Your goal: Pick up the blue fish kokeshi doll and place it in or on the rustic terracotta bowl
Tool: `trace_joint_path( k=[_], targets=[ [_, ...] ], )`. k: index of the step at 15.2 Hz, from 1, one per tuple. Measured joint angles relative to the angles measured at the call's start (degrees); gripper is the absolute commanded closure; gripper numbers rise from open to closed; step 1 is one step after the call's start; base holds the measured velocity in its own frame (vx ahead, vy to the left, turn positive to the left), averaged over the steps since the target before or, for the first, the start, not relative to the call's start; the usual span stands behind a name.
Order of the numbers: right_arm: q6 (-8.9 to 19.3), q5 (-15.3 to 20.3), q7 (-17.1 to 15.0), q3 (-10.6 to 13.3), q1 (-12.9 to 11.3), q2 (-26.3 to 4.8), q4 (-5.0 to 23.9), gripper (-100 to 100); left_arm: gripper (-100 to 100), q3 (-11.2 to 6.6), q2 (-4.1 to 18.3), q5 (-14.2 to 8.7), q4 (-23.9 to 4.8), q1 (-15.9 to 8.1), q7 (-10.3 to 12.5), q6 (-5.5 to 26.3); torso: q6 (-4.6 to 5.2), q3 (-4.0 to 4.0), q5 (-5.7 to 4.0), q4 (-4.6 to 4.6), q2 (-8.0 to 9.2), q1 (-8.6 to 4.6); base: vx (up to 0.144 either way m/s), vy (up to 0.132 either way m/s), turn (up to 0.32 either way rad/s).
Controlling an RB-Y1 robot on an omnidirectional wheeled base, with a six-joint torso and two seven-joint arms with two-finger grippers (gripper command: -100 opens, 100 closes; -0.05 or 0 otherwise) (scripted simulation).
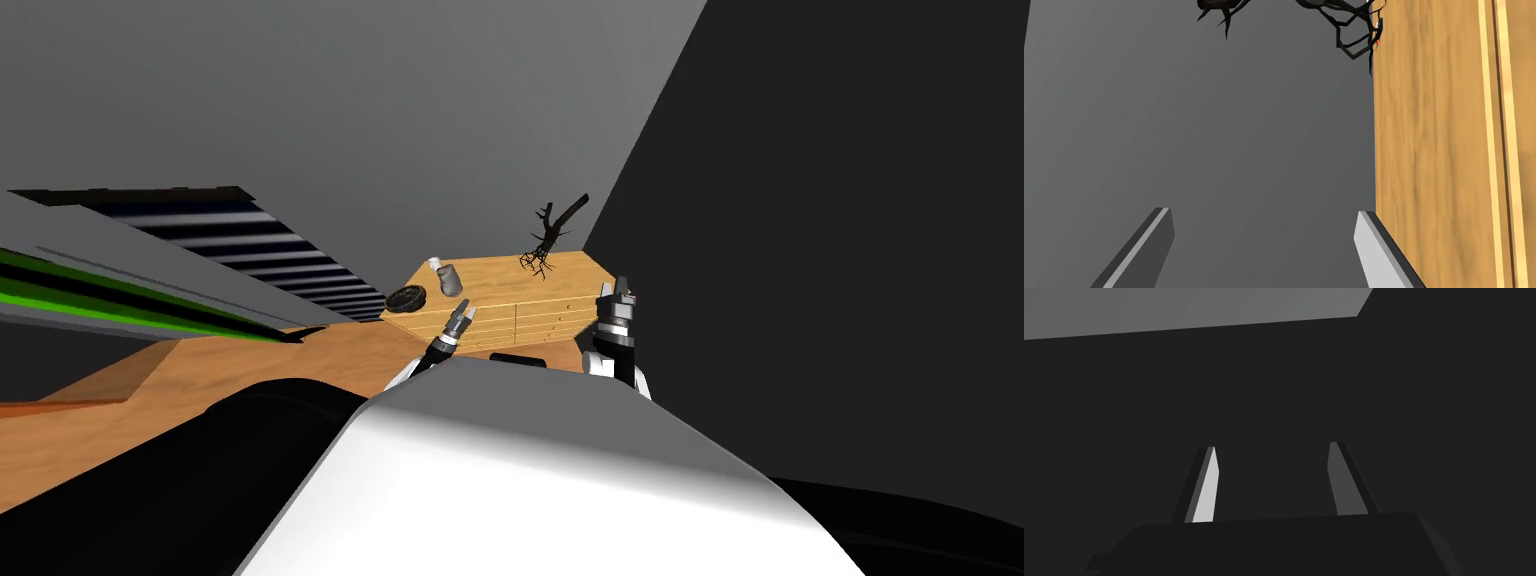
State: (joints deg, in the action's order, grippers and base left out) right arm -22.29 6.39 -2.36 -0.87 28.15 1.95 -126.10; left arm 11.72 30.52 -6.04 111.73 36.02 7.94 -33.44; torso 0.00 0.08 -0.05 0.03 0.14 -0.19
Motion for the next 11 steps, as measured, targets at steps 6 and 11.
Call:
trace_joint_path(
  k=[6, 11],
  targets=[
    [0.0, 0.0, 0.0, 0.0, 0.0, 0.0, 0.0, 0, -100, 3.72, 6.58, -2.05, -4.46, 1.63, 4.14, -1.45, 0.0, 0.0, 0.0, 0.0, 0.0, 0.01, -0.009, -0.061, -0.17],
    [0.0, 0.0, 0.0, 0.01, -0.01, 0.0, 0.0, 0, -100, 6.89, 13.08, -4.02, -8.52, 2.79, 8.33, -2.3, 0.03, 0.01, -0.01, 0.0, 0.02, -0.06, -0.01, -0.064, -0.176]
  ],
)
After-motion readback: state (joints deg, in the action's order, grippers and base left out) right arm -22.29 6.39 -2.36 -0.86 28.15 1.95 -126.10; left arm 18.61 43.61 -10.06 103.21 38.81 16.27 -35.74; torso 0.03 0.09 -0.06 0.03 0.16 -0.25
